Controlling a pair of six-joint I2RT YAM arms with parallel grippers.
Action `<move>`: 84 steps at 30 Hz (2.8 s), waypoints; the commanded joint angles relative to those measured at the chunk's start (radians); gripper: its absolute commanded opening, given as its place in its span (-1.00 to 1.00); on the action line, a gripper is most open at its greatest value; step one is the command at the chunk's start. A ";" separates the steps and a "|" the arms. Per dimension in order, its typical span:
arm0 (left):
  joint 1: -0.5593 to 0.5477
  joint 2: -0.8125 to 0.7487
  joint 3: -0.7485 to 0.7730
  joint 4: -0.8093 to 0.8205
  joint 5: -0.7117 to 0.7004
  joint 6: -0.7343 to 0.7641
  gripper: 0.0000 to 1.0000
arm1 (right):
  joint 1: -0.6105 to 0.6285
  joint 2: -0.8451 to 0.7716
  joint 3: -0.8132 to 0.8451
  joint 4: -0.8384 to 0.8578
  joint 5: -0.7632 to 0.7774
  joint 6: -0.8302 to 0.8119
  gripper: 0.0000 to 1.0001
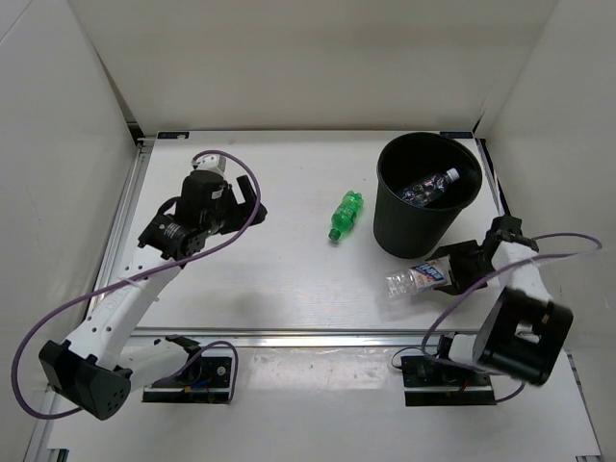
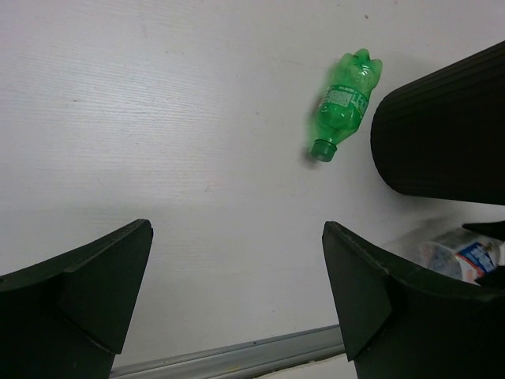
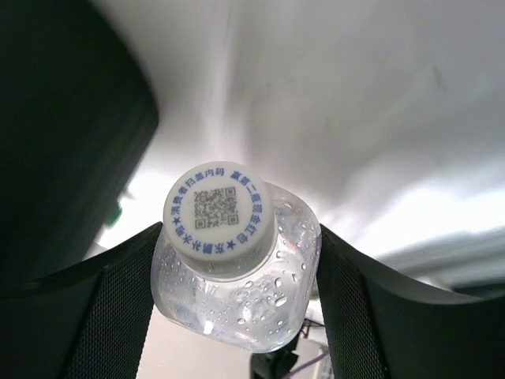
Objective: Put the plastic bottles in the bin
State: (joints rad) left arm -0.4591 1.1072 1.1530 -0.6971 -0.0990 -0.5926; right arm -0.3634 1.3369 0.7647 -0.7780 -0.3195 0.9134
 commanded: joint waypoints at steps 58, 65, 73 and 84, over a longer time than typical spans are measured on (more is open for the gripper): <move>-0.104 1.241 0.772 0.208 0.559 0.165 1.00 | 0.083 -0.346 1.045 -0.425 0.261 -0.393 1.00; -0.104 1.217 0.708 0.208 0.587 0.152 0.13 | 0.093 -0.346 1.033 -0.438 0.293 -0.406 1.00; -0.016 0.892 0.706 0.208 0.430 0.097 0.04 | 0.093 -0.366 0.941 -0.396 0.274 -0.378 1.00; -0.179 0.953 1.332 0.208 0.556 0.036 0.01 | 0.093 -0.409 0.887 -0.395 0.273 -0.358 1.00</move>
State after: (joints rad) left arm -0.5179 1.9995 2.3512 -0.4820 0.3637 -0.5076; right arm -0.2737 0.9474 1.6520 -1.2049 -0.0479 0.5476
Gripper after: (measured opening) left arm 0.712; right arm 0.998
